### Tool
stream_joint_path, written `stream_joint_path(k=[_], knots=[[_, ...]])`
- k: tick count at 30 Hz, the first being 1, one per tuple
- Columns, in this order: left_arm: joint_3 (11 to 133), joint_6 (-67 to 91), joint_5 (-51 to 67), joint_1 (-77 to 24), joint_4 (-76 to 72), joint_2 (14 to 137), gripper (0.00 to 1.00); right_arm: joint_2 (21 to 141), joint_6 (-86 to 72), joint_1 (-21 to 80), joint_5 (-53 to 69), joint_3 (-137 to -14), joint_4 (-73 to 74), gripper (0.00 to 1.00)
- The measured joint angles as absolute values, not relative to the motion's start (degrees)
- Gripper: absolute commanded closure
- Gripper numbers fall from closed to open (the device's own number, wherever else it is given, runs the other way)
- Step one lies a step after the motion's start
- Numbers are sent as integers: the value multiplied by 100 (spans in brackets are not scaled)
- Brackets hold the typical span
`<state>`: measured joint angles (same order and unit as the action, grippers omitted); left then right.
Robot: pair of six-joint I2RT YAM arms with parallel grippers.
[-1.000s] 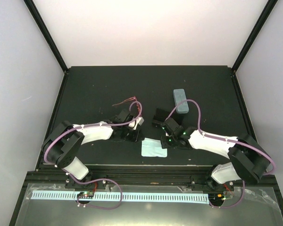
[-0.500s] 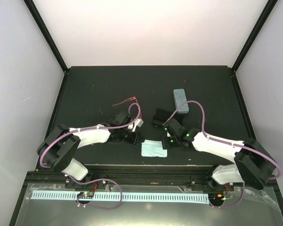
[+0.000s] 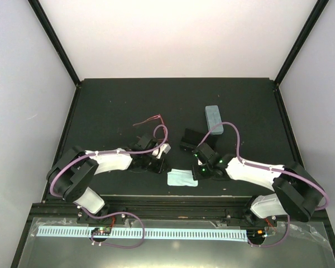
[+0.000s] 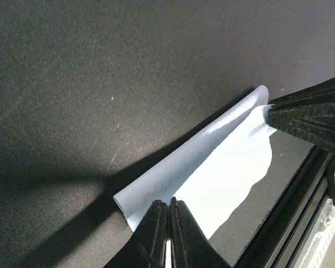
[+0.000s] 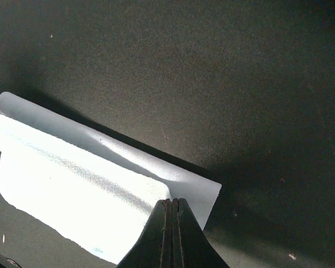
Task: Organize the sunglasses
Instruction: Fold the glasses cleaning cloth at the center of the board.
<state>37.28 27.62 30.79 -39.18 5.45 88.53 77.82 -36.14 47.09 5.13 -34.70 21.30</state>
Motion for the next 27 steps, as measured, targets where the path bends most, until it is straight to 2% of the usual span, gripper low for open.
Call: stream_joint_path(k=[6,8,9,13,17,27], knots=[[3669,2755,3142,-3975,548,8879,98,7797,-3612,4709,615,-3400,2082,99],[3656,2744,3159,-3992,550,8886,98,7797,-3612,4709,652,-3380,2082,96],[3653,2740,3173,-4003,548,8890,95,7797,-3610,4709,666,-3369,2080,93],[3649,2689,3264,-4025,548,8899,73,7797,-3621,4709,755,-3304,2064,77],[3597,2655,3448,-4027,541,8897,64,7723,-3601,4709,1050,-3173,1900,67],[3153,2644,3916,-4027,462,8300,63,6910,-3614,4709,1791,-2818,1999,65]])
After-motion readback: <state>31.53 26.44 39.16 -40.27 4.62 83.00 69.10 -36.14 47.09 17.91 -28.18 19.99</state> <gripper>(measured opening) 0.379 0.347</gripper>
